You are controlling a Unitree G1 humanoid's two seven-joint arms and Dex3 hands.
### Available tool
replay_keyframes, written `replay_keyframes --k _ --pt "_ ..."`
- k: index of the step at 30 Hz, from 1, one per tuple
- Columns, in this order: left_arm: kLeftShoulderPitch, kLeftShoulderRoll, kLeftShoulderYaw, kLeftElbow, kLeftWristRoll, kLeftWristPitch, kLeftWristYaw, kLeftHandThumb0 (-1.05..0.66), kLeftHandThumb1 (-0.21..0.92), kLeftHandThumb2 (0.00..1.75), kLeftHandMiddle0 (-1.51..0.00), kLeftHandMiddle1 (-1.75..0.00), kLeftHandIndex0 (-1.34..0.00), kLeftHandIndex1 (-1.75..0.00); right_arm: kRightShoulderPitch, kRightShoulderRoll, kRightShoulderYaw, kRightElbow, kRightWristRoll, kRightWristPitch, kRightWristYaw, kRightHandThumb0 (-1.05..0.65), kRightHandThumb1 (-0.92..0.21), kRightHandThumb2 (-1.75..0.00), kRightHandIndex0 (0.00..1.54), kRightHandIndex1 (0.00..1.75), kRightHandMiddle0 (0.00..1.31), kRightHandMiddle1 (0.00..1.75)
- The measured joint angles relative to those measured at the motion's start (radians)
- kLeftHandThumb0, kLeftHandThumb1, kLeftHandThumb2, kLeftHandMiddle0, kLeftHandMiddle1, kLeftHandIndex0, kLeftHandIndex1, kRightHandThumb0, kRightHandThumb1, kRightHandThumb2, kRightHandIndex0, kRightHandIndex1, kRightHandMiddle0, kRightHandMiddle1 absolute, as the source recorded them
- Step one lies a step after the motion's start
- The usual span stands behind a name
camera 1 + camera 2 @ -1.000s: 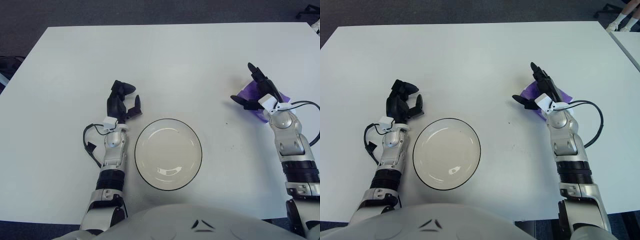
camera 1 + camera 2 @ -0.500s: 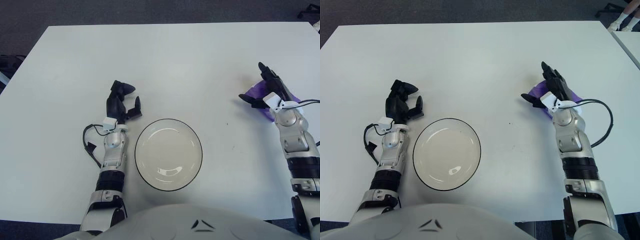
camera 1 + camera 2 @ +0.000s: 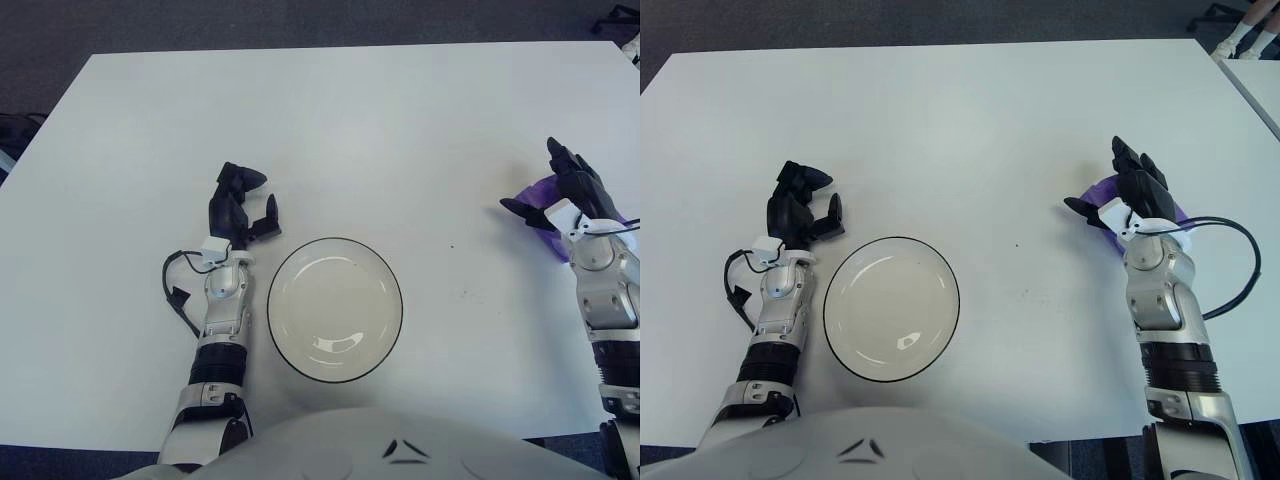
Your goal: Put the tissue paper into the plate.
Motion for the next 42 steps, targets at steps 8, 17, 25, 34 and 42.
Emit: replay_keyframes --k 8,17,25,34,42 --pt "0.001 -0.001 0.0 -0.003 0.0 -0.002 0.0 -0.01 0.25 1.32 -0.69 -1.52 -0.51 -1.75 0.047 0.0 -0.033 -0.059 0.013 -0.054 0.0 -1.05 -0.84 -0.33 0.0 0.0 0.0 0.0" --pt "0.003 -0.001 0.0 -0.004 0.0 -0.002 0.0 -0.01 0.26 1.31 -0.69 -1.49 -0.53 -1.75 0.074 0.0 -0.073 -0.153 0.011 -0.1 -0.002 -1.05 -0.84 -0.32 0.0 0.0 0.0 0.0" --pt "0.004 -0.005 -0.002 -0.004 0.0 -0.004 0.0 -0.01 0.26 1.32 -0.7 -1.51 -0.52 -1.75 0.129 -0.003 -0.165 -0.247 0.03 -0.133 0.023 -1.05 -0.81 -0.3 0.0 0.0 0.0 0.0" --pt "0.009 -0.002 0.004 -0.003 0.001 -0.004 0.0 -0.01 0.25 1.32 -0.71 -1.5 -0.51 -1.75 0.163 0.007 -0.219 -0.423 0.022 -0.049 0.076 -1.05 -0.75 -0.27 0.0 0.0 0.0 0.0" --pt "0.008 -0.004 0.003 -0.003 0.001 0.002 0.001 -0.01 0.25 1.33 -0.71 -1.5 -0.52 -1.75 0.158 0.019 -0.215 -0.543 0.01 0.075 0.141 -1.0 -0.57 -0.47 0.0 0.0 0.0 0.0"
